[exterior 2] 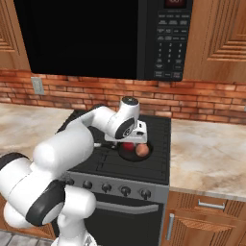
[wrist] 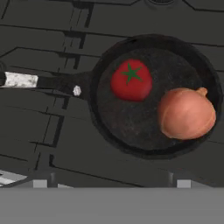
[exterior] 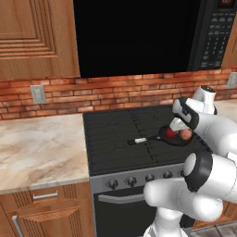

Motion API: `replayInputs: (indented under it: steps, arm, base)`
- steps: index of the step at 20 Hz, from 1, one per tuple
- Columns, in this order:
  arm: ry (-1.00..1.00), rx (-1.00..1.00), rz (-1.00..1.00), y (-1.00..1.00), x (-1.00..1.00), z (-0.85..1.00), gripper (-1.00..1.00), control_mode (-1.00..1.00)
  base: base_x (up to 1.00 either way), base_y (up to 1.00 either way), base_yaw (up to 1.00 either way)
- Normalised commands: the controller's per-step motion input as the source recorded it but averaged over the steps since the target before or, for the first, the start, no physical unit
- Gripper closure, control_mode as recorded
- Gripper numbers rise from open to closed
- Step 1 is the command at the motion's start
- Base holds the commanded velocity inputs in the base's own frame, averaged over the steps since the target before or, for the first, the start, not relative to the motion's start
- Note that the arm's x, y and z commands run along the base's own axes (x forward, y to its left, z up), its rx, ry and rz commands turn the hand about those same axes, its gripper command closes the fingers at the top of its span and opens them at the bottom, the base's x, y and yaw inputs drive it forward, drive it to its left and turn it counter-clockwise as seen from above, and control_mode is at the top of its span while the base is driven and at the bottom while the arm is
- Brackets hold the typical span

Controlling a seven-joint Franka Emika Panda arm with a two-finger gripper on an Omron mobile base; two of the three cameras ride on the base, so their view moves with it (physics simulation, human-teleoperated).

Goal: Place the pan on the front right burner on the stove. Then place the tomato and the onion in the pan and turn on the front right burner.

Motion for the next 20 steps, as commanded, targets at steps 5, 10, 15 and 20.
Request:
replayInputs:
  steps: [5,10,15,20]
  arm:
    - [-0.04,-0.02,0.00,-0.12,-0.45,0.17,-1.00,-1.00]
    - [-0.06,0.00,0.00,-0.47,-0.33,0.00,-1.00,-1.00]
    - [-0.08,0.00,0.00,-0.44,-0.23,0.00,-1.00,-1.00]
    - [-0.06,0.00,0.00,-0.25,-0.31,0.00,-1.00,-1.00]
  base:
    - [0.00,0.00,0.00]
    - [0.00,0.00,0.00]
    - [0.00,0.00,0.00]
    - [0.00,0.00,0.00]
